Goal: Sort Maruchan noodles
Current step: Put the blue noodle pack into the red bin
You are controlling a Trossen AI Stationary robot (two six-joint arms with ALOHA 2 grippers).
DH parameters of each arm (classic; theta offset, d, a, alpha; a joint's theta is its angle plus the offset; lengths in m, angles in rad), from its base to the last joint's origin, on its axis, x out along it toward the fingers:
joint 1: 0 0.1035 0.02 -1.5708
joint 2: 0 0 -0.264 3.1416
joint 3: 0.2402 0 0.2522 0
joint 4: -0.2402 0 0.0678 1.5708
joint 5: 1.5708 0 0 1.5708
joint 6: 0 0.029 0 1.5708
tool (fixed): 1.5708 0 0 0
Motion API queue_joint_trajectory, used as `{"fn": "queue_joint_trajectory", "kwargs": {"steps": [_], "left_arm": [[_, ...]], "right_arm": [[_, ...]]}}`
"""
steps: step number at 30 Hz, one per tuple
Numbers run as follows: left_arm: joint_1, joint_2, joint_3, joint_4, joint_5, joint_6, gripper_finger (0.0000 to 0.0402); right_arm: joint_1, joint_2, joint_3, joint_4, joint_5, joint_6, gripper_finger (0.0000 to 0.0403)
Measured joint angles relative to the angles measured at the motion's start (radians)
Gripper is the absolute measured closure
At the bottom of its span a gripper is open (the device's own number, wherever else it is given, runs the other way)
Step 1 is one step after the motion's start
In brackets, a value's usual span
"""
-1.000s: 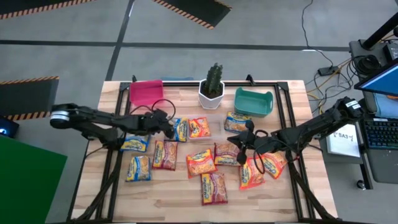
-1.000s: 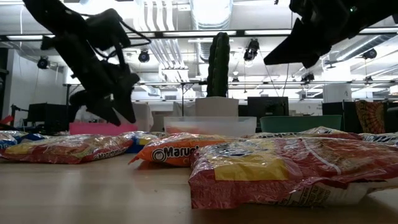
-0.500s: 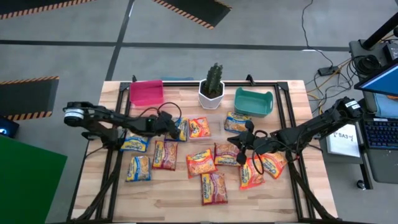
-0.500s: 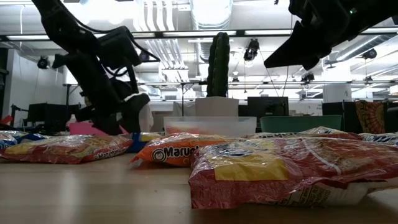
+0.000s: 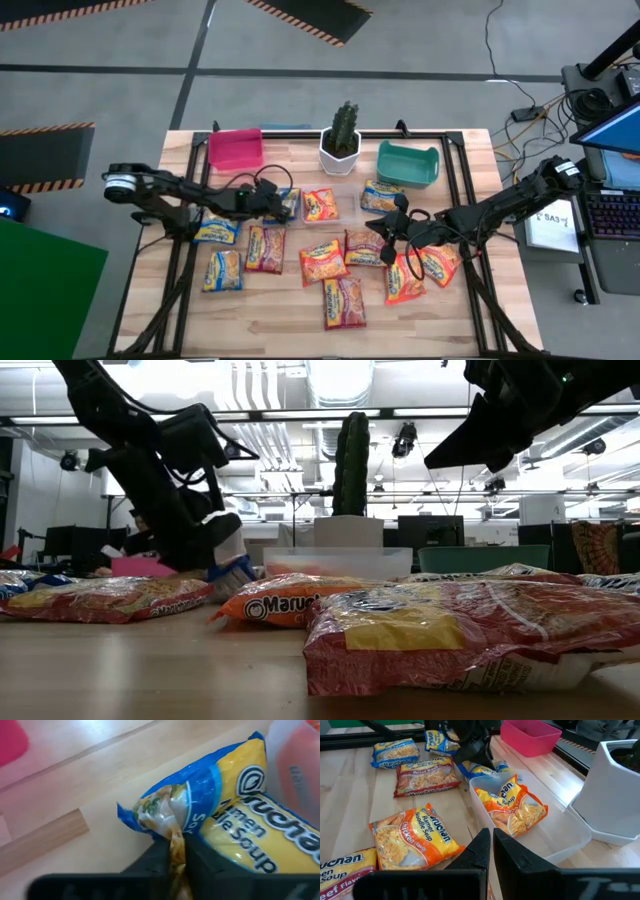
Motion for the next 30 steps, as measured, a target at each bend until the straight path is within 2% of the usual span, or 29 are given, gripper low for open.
{"fn": "queue_joint_trajectory", "kwargs": {"steps": [2, 5, 10, 15, 20, 25, 30], "left_arm": [[-0.001, -0.025, -0.001, -0.019, 0.005, 0.008, 0.0393], [-0.001, -0.087, -0.001, -0.058, 0.006, 0.033, 0.0388], [-0.001, -0.254, -0.001, -0.148, -0.037, 0.065, 0.0399], [0.006, -0.442, 0.001, -0.170, -0.109, 0.150, 0.0401], [0.037, -0.571, 0.069, -0.241, -0.212, 0.276, 0.0401], [0.135, -0.589, 0.200, -0.349, -0.327, 0.437, 0.0402], [0.327, -0.532, 0.337, -0.454, -0.341, 0.580, 0.0402]], "right_arm": [[0.000, 0.000, 0.000, 0.000, 0.000, 0.000, 0.0390], [0.000, 0.000, 0.000, 0.000, 0.000, 0.001, 0.0390], [0.000, 0.000, 0.000, 0.000, 0.001, 0.002, 0.0390], [0.000, 0.000, 0.000, 0.000, 0.009, 0.002, 0.0390], [0.000, 0.000, 0.000, 0.001, 0.010, 0.002, 0.0390], [0.000, 0.000, 0.000, 0.002, 0.010, 0.001, 0.0390], [0.000, 0.000, 0.000, 0.001, 0.010, 0.000, 0.0390]]}}
